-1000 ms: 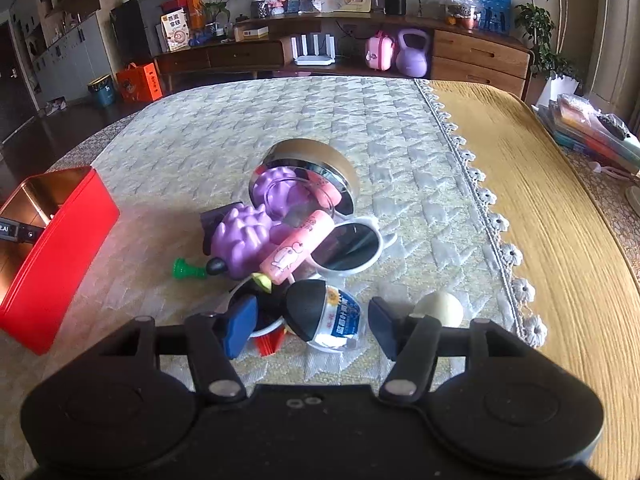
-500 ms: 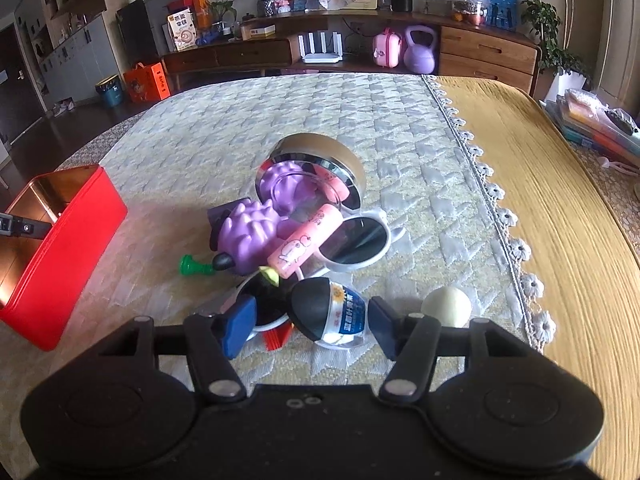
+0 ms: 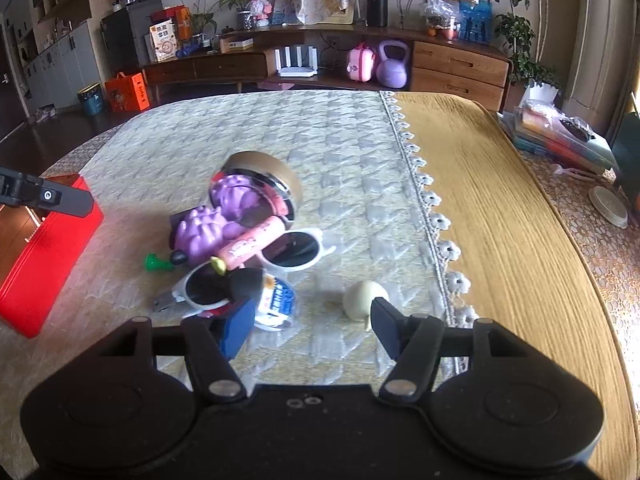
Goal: Organize rigid objects
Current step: 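Grasp the purple spiky ball with the left tool while the right tool grasps the cream ball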
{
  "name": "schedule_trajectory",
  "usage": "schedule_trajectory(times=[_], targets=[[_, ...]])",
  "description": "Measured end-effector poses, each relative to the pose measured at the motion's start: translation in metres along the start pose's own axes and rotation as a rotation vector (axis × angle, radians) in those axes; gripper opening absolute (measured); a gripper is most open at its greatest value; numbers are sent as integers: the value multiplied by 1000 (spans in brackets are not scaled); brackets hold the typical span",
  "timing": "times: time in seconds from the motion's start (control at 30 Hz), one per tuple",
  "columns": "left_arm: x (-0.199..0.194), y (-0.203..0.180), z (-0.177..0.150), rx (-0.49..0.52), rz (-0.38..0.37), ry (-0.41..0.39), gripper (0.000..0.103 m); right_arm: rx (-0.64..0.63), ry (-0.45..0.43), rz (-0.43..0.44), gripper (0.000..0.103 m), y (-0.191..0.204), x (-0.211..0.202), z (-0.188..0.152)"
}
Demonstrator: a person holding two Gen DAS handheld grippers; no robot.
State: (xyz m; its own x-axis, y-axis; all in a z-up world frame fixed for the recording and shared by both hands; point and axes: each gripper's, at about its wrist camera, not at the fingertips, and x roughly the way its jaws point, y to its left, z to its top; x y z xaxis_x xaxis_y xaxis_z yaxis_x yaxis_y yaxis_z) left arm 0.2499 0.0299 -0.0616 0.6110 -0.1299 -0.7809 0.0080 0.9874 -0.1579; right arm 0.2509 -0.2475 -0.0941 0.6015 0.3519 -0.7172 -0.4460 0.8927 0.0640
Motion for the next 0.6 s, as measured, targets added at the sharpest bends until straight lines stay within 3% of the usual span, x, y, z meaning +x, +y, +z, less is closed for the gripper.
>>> schedule_trajectory(times=[0.37,0.6], targets=[[67,-34,14,-56,-9,75,79,57,-8,-22,63,-22,21,-4],[83,-47,18,-66,-26,71,79,85,-7,-21,59,-29,30,-5]])
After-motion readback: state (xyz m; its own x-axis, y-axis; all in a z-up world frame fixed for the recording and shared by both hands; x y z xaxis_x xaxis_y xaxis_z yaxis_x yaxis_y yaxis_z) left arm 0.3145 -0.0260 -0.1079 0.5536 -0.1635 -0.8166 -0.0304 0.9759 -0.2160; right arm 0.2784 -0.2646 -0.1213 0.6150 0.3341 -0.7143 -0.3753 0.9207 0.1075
